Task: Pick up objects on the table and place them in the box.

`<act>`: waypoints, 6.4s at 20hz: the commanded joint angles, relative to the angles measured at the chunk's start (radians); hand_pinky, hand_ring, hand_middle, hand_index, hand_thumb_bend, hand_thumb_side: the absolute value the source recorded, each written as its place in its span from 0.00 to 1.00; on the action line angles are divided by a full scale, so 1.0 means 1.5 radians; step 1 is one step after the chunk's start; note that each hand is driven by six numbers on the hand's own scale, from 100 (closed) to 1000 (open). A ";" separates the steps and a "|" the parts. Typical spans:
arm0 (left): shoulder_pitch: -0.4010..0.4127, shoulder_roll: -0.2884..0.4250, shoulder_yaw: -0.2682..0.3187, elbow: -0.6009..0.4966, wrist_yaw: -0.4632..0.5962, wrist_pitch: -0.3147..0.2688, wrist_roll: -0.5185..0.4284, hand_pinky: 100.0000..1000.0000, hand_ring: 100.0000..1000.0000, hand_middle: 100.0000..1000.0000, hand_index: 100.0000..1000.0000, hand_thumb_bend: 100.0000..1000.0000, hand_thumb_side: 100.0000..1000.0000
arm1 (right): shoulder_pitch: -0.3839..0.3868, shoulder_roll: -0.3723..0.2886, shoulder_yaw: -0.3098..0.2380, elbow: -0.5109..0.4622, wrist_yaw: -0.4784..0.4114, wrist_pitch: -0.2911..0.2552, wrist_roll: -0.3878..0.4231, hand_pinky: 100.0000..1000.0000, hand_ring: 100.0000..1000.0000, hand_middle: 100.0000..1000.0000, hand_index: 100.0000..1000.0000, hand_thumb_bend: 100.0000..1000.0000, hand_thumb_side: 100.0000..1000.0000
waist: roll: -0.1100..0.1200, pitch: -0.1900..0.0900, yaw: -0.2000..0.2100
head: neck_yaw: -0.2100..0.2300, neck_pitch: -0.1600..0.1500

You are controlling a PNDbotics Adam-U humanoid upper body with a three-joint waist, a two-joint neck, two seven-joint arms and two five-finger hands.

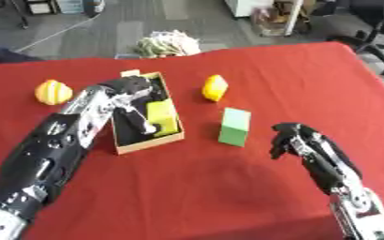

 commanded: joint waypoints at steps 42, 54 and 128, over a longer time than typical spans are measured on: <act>-0.012 0.255 0.220 0.152 -0.082 0.188 0.109 0.72 0.62 0.66 0.80 0.39 0.19 | -0.066 -0.029 -0.002 -0.017 0.006 -0.002 -0.002 0.44 0.48 0.47 0.70 0.00 0.63 | 0.026 0.088 -0.061 | 0.090 -0.064; 0.000 0.258 0.233 0.142 -0.133 0.196 0.144 0.51 0.37 0.36 0.55 0.24 0.09 | -0.064 -0.028 -0.002 -0.011 0.012 -0.001 -0.004 0.44 0.48 0.47 0.70 0.00 0.62 | 0.024 0.084 -0.057 | 0.086 -0.063; 0.199 0.235 0.186 -0.438 0.320 0.121 0.052 0.72 0.55 0.58 0.78 0.00 0.31 | -0.237 -0.175 0.084 0.027 0.073 -0.080 0.089 0.52 0.59 0.61 0.82 0.00 0.15 | 0.016 0.036 0.028 | -0.019 -0.030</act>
